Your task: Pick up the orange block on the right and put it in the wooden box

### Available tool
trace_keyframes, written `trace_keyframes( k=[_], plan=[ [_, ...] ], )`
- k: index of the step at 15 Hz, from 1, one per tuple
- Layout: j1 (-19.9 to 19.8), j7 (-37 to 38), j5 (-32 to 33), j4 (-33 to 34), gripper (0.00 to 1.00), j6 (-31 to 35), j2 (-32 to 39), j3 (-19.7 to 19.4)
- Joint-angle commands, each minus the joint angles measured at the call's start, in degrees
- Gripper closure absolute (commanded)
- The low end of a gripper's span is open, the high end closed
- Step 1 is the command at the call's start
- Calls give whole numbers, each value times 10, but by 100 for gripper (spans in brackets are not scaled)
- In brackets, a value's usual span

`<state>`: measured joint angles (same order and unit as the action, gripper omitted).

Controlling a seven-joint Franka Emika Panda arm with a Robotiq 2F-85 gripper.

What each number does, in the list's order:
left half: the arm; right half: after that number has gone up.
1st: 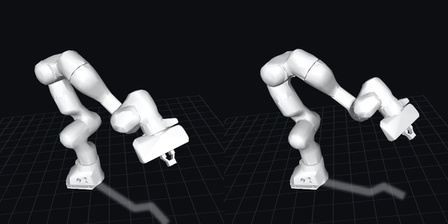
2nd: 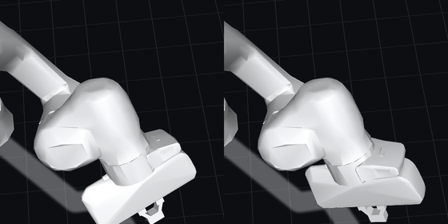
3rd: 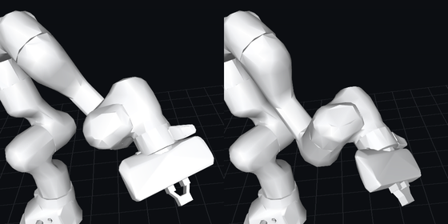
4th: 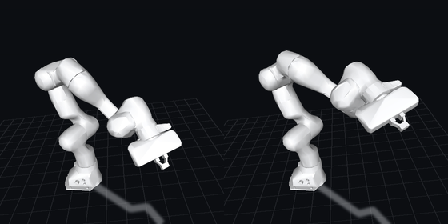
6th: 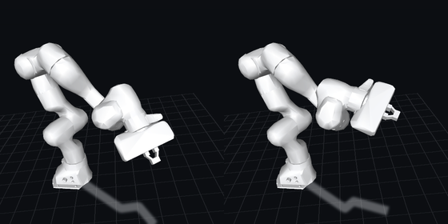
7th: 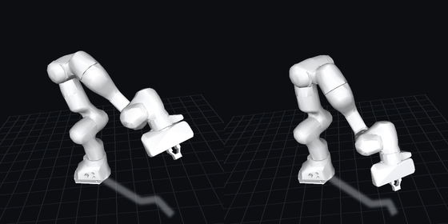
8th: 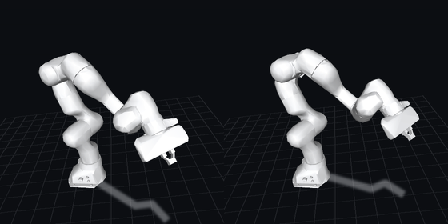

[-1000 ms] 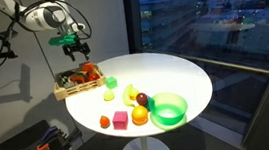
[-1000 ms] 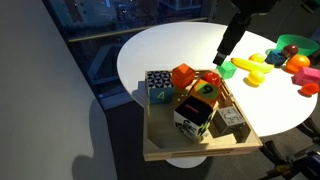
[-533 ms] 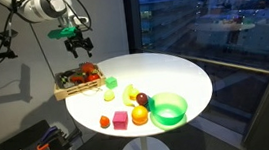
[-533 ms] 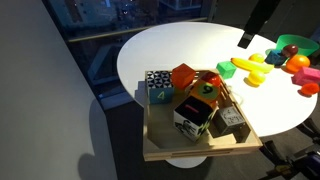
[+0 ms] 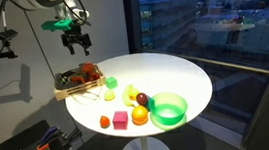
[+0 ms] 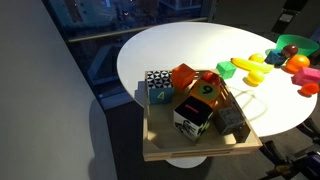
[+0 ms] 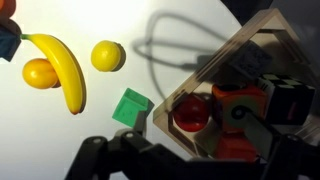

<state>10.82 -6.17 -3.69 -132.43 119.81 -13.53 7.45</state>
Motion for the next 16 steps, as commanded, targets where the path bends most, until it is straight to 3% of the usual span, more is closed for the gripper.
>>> trace_keyframes(
  k=[1, 8, 16],
  plan=[
    [-5, -40, -39, -25, 0, -48, -50, -20],
    [-21, -26, -40, -48, 0, -125, -119, -44],
    [-66, 12, -23, -63, 0, -140, -211, -58]
  ],
)
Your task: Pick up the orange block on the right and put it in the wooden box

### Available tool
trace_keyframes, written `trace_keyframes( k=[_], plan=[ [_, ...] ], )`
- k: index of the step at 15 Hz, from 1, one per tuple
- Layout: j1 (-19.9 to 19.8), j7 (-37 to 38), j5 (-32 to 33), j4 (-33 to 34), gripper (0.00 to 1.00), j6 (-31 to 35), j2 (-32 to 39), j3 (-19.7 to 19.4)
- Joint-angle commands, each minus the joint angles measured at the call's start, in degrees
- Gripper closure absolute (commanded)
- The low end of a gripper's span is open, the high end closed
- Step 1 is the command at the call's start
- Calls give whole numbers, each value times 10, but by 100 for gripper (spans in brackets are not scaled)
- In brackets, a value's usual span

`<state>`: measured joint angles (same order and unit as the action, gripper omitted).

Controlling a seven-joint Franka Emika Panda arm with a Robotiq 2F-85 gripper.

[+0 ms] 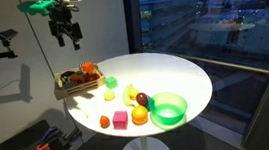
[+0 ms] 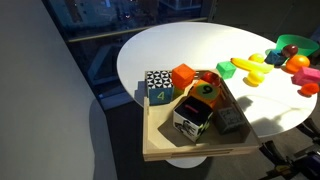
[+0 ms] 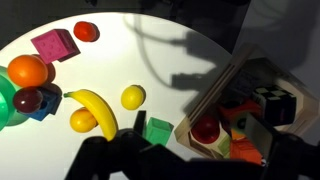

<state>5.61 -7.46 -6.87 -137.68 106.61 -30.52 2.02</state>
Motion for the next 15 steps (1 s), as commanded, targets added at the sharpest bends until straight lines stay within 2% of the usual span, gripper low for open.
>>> trace_keyframes(
  k=[1, 8, 15],
  plan=[
    [-19, 31, 10, -12, 0, -6, -50, -4],
    [-48, 67, 44, -7, 0, -5, -73, 2],
    [-37, 53, 38, -5, 0, -1, -60, -5]
  ],
)
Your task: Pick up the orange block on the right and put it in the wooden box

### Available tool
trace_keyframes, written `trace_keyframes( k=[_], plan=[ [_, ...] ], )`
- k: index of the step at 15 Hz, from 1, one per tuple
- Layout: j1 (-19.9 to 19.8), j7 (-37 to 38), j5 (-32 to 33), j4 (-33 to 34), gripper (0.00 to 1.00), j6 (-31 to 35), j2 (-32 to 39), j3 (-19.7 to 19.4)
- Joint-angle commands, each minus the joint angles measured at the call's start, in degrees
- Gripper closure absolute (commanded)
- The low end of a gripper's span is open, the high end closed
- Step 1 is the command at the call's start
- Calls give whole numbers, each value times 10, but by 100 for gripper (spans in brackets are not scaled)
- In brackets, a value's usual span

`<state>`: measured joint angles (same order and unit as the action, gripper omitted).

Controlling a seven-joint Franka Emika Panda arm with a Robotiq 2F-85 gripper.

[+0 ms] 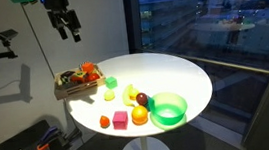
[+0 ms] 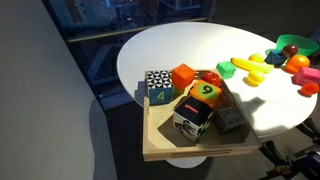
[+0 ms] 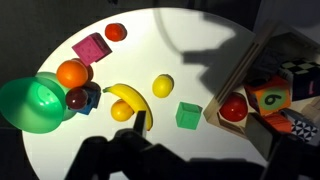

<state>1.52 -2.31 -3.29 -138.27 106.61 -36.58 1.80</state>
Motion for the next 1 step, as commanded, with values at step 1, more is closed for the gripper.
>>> trace_keyframes(
  k=[1],
  plan=[
    [4, 2, 2, 1, 0, -1, 0, -3]
  ],
)
